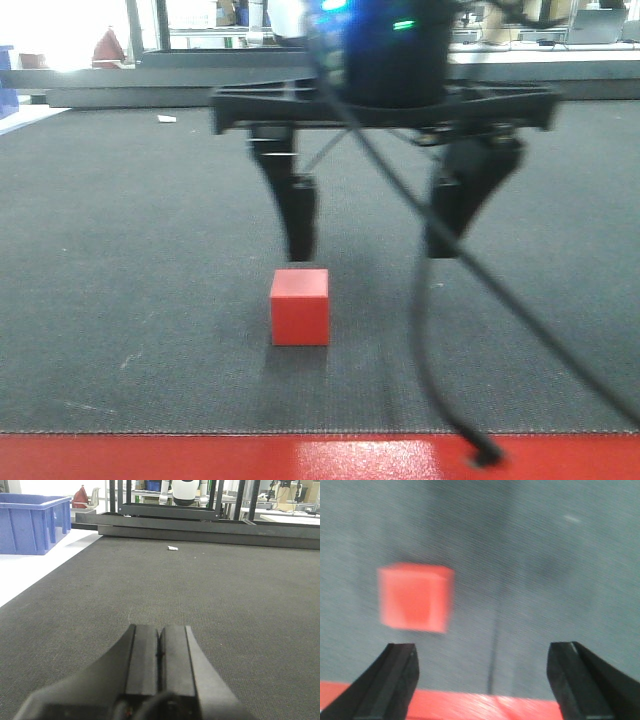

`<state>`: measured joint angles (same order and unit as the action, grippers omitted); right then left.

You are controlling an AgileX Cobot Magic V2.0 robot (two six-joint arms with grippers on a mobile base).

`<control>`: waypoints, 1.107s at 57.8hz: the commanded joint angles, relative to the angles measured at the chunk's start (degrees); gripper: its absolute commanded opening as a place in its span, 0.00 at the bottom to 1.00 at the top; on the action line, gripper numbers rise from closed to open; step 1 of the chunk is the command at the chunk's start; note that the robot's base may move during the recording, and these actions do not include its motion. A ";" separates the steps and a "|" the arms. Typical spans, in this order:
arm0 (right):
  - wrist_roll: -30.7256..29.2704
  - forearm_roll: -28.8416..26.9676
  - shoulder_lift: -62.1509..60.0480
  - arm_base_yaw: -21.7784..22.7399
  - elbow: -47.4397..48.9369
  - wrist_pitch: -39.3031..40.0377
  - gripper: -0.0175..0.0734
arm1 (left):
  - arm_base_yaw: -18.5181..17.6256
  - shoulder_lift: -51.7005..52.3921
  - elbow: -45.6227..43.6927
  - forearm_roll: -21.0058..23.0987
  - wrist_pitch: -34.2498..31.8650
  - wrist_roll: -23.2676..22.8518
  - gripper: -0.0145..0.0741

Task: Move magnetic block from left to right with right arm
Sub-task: 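Close the right gripper around the red cube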

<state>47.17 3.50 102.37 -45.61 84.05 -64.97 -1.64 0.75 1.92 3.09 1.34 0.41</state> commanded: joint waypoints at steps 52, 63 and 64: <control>2.23 -1.89 10.51 -0.11 10.33 -1.25 0.62 | 0.10 0.72 0.39 0.15 -4.57 -0.41 0.02; 2.23 -1.89 10.04 -0.11 10.33 -1.45 0.45 | 0.10 0.72 0.39 0.15 -4.57 -0.41 0.02; 2.23 -1.89 9.84 -0.11 10.33 -1.52 0.45 | 0.10 0.72 0.39 0.15 -4.57 -0.41 0.02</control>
<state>49.51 1.42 116.11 -46.02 92.49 -65.92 -1.64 0.75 1.92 3.09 1.34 0.41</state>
